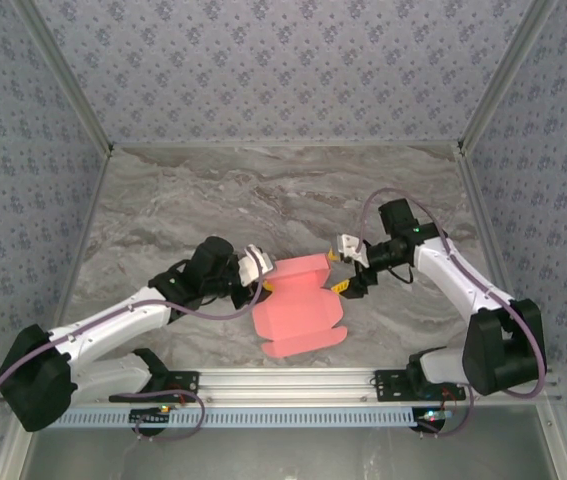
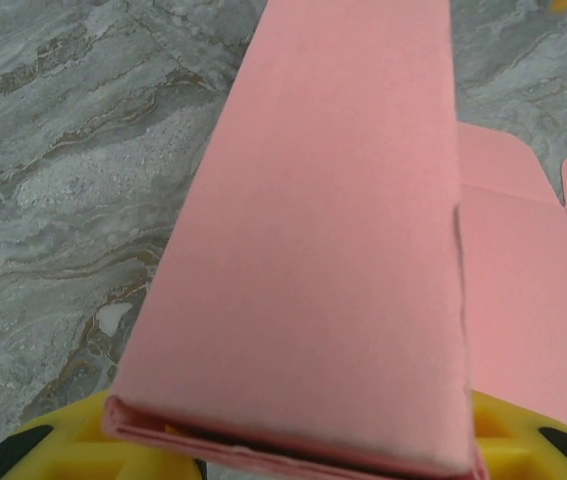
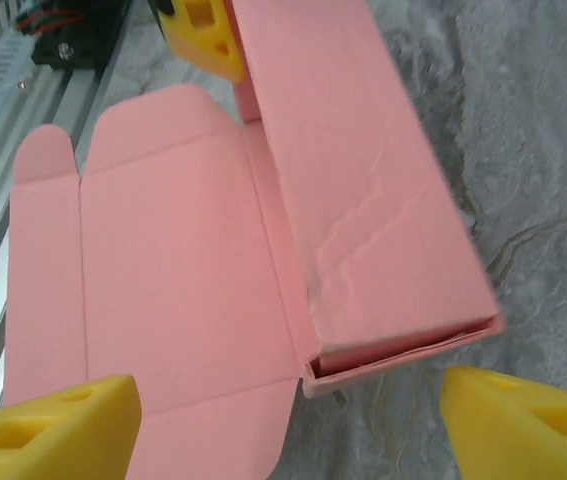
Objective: Fold the paper box
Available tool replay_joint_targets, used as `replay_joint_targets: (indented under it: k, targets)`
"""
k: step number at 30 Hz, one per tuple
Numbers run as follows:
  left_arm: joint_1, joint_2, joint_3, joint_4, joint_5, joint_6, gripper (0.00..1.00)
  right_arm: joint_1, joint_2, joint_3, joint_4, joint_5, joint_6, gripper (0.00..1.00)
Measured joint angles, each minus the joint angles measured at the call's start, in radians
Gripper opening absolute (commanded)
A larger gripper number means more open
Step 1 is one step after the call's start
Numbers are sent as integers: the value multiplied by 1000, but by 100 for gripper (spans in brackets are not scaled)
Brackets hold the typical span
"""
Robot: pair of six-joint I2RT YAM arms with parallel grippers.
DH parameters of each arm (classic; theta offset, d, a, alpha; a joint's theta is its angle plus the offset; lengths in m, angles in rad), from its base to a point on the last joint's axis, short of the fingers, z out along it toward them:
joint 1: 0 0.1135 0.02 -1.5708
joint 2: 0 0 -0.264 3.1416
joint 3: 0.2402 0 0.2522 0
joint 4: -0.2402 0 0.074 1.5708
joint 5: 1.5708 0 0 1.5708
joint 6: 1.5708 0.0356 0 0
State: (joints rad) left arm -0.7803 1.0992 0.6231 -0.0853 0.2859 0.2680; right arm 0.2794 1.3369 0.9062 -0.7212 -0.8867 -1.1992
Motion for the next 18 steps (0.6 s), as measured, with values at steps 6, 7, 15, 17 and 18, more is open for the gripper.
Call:
replay_joint_targets:
  k: [6,7,15,17,18]
  targets:
    - [2,-15,-41,36,66,1,9,31,35,2,23,48,15,79]
    - [2,-15,-41,37,74,2,9,37,38,2,26,44,16,77]
    - [2,-17,-41,37,109,5,9,88,27,2,34,35,16,58]
    - [2,-18,-41,37,113,5,10,90,18,2,37,35,16,53]
    - [2,-18,-41,37,116,6,10,93,16,2,38,37,17,52]
